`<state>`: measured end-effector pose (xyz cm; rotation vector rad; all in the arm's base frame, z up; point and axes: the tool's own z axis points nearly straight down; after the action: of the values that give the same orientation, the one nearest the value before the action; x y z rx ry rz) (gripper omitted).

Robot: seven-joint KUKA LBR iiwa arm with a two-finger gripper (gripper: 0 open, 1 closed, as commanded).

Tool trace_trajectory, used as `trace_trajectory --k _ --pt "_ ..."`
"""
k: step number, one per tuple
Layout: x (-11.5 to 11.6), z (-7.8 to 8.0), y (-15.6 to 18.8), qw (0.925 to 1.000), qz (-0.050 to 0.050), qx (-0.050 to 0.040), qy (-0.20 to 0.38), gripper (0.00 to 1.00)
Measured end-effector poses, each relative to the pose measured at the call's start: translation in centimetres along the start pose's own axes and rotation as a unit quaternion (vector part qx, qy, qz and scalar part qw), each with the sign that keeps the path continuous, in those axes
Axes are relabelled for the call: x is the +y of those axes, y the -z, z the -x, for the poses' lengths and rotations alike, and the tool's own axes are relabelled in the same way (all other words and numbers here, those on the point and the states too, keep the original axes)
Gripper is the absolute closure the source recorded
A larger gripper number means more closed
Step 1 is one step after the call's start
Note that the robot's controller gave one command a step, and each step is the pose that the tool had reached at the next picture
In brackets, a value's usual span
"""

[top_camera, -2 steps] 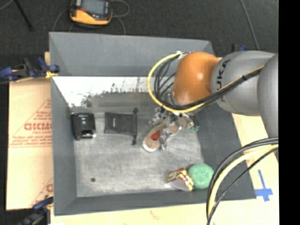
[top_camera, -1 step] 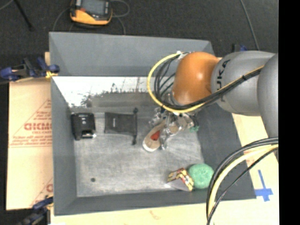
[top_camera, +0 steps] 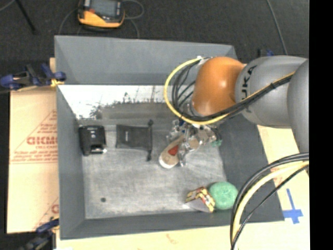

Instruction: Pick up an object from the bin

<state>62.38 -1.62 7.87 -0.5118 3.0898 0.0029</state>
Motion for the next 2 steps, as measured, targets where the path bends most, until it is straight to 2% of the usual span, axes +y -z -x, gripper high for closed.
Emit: trace_trajectory --k 1,2 --pt "0.0 -0.3 1.8 1.0 0.001 0.0061 0.0 1.0" --pt "-0.1 -0.2 4.0 1.0 0.0 0.005 -0.001 1.0"
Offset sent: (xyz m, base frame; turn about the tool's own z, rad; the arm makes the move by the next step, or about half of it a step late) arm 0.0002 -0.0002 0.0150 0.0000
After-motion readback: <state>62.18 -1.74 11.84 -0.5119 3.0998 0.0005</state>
